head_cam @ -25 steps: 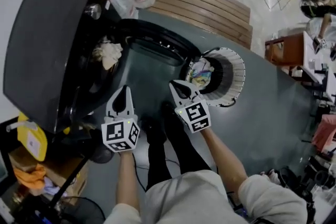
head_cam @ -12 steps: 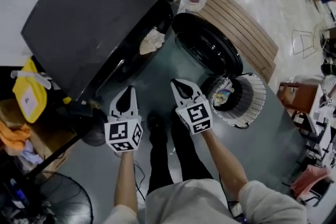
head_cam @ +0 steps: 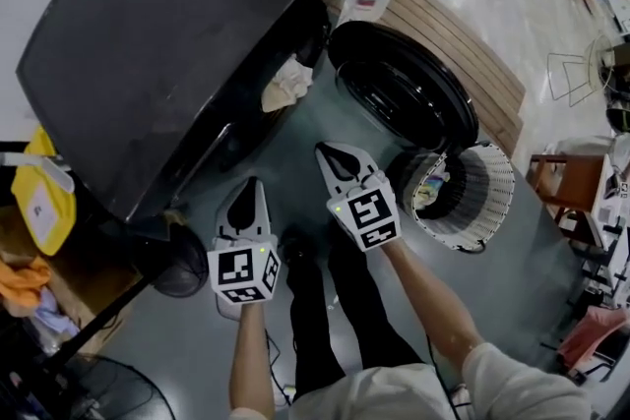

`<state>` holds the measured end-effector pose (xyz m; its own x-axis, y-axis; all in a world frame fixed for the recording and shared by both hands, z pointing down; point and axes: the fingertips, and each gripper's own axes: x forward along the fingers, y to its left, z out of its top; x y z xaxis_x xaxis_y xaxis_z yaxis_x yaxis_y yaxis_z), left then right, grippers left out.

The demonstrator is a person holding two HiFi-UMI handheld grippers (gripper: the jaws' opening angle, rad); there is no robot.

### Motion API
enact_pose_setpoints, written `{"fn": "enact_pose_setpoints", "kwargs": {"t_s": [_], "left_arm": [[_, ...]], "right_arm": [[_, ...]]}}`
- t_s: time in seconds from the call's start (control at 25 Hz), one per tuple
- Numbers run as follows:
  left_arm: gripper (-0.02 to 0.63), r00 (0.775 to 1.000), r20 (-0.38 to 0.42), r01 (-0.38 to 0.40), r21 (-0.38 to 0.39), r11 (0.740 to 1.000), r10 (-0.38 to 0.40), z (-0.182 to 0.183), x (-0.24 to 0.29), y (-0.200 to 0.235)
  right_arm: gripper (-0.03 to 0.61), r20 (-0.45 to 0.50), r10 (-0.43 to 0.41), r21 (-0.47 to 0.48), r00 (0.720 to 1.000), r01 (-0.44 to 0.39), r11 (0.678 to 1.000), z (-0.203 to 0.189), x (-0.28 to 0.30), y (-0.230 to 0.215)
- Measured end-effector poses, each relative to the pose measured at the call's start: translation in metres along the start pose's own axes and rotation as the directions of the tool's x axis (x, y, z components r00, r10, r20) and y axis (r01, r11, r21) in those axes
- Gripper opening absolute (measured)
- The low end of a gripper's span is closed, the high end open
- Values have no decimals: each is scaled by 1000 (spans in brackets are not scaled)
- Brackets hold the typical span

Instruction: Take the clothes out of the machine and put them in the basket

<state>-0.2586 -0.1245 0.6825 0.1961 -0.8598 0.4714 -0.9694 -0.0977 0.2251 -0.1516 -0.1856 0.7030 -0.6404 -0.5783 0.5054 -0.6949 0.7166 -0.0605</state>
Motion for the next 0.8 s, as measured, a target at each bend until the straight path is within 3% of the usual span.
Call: {"fn": "enact_pose_setpoints", "kwargs": {"t_s": [0.48, 0.8], "left_arm": [[18, 1000, 23, 0, 28, 1000, 0, -72, 56, 19], [18, 999, 48, 5, 35, 999, -7, -96, 89, 32]], "right_arm": [[23, -36, -13, -42, 999, 11, 999, -97, 77, -20], [25, 4, -43, -69, 999, 43, 997, -102, 143, -45]]}}
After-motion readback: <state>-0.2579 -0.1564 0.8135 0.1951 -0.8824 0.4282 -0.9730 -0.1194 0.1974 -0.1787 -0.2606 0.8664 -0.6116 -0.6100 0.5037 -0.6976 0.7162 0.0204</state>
